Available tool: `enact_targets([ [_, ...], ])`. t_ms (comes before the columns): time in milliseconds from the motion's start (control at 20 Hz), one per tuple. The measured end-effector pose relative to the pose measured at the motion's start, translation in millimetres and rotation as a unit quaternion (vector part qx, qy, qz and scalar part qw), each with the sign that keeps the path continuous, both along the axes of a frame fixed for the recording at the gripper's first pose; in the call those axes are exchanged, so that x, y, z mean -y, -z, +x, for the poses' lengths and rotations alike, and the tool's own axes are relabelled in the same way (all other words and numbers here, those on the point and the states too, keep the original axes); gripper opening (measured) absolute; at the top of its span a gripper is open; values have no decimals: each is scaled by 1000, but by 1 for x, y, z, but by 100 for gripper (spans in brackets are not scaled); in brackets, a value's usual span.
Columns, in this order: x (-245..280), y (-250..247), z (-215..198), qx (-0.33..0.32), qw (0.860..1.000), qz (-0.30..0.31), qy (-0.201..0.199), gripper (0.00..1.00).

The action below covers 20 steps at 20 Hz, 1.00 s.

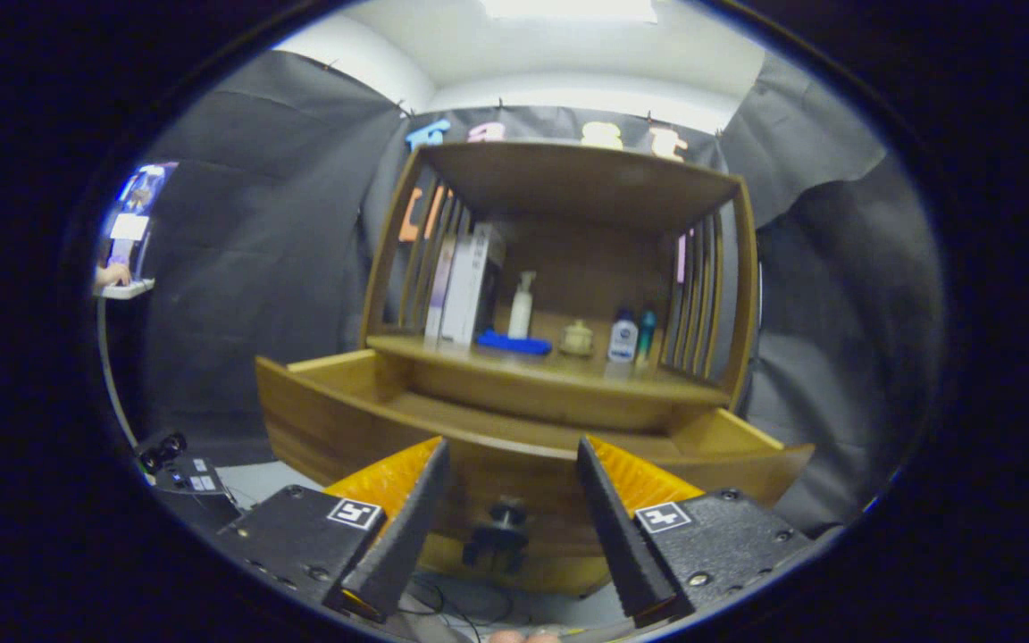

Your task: Pull open the drawer, take out the items inside it, and place them on the countertop above the cabinet.

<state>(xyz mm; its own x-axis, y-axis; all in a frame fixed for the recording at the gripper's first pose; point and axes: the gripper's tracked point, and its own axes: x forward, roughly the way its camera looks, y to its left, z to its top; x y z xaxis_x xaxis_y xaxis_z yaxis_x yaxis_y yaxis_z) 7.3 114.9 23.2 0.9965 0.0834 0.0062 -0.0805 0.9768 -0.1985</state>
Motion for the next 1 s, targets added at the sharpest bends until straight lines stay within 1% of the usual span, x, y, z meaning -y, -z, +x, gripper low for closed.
enact_targets([
  [50,-5,-15,7,1,1000,9,-15,90],
  [100,-8,-36,19,-3,999,22,-25,93],
  [150,-9,-48,32,-26,998,36,-33,95],
  [200,-9,-51,44,-64,996,49,-40,95],
  [250,-8,-52,59,-109,992,57,-37,95],
  [300,-3,-50,70,-150,987,54,-32,95],
  [350,2,-44,89,-189,981,44,-16,94],
  [450,13,-25,112,-255,967,14,14,93],
  [500,19,-12,121,-291,956,-1,29,90],
  [550,18,3,123,-327,944,-8,35,88],
  [650,15,27,125,-383,923,2,41,86],
  [750,16,51,131,-423,905,13,51,85],
  [850,20,67,132,-451,890,12,67,84],
  [950,24,78,133,-470,879,13,78,82],
  [1000,23,84,135,-479,874,20,80,76],
])
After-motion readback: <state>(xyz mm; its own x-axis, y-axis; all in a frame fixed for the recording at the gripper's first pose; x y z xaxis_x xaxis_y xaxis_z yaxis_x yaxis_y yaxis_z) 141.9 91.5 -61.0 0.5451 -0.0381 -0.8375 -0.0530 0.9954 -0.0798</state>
